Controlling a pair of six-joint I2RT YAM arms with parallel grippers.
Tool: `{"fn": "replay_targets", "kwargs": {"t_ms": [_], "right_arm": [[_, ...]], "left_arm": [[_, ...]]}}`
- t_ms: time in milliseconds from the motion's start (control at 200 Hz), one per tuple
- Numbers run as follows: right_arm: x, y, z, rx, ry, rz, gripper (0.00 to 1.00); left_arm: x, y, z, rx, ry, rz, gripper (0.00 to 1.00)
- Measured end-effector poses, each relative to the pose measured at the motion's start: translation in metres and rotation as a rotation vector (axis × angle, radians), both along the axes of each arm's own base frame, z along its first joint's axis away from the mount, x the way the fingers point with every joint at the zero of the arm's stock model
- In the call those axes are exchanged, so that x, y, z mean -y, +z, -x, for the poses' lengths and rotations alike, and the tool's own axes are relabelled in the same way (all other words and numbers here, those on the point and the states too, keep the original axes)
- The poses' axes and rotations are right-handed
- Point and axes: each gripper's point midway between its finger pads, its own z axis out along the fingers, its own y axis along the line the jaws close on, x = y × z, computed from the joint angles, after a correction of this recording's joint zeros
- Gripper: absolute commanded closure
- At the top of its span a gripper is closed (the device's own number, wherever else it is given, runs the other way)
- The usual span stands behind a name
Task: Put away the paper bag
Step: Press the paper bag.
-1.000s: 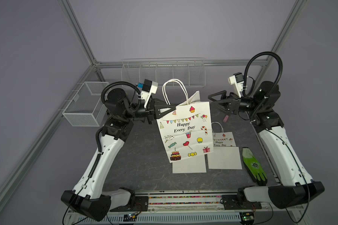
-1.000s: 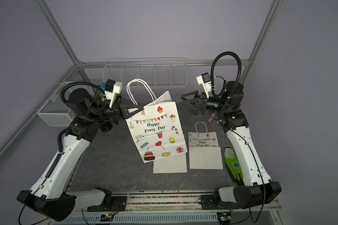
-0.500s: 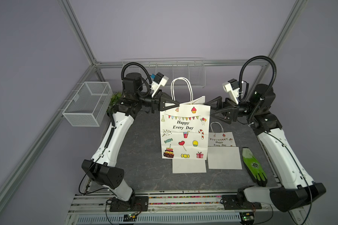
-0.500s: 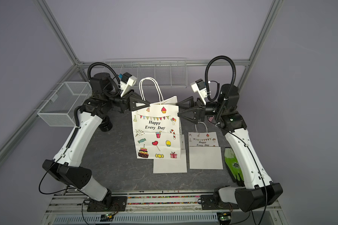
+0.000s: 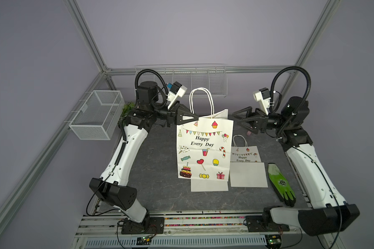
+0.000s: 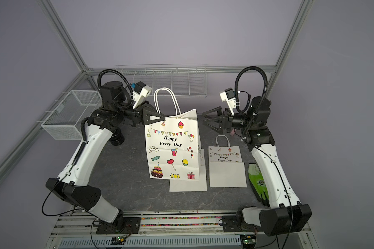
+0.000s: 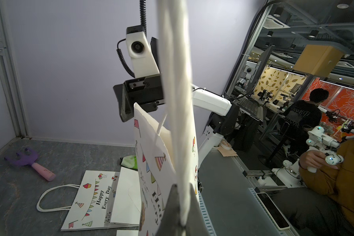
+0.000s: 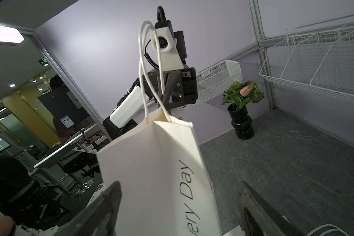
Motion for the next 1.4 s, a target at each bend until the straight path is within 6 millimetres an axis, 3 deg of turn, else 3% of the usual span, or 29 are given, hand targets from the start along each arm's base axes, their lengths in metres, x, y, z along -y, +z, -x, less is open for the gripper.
{"fn": "replay_targets", "kwargs": {"t_ms": [95,220,350,560,710,944,1209,1319,1404], "right_arm": [[-0.002,-0.006,-0.004,-0.030,0.017,0.002,0.00],[-0.002,-0.004,-0.001,-0.014,0.026,0.007,0.17],[-0.009,-0.007,0.005,-0.009,0.056,0.014,0.18],[-0.040,-0.019,0.039,-0.016,0.186,0.043,0.25],[-0.046,-0.040,0.050,-0.053,0.215,0.062,0.26],[-0.052,-0.099,0.062,-0.200,0.226,0.110,0.31],[-0.052,-0.096,0.063,-0.162,0.188,0.113,0.53],[-0.052,-0.096,0.063,-0.149,0.170,0.117,0.52],[-0.050,-0.095,0.067,-0.141,0.150,0.118,0.29]], "left_arm": [[0.001,0.000,0.002,-0.004,-0.007,-0.001,1.00],[0.002,0.003,0.005,0.001,-0.013,0.000,1.00],[0.003,0.007,0.009,0.011,-0.021,0.005,1.00],[0.002,0.021,0.016,0.052,-0.024,0.021,1.00],[-0.001,0.034,0.023,0.086,-0.027,0.036,1.00],[-0.006,0.047,0.029,0.118,-0.025,0.049,1.00],[-0.012,0.049,0.026,0.118,-0.013,0.049,1.00],[-0.016,0.051,0.027,0.125,-0.003,0.051,1.00],[-0.018,0.052,0.029,0.128,-0.001,0.052,1.00]]}}
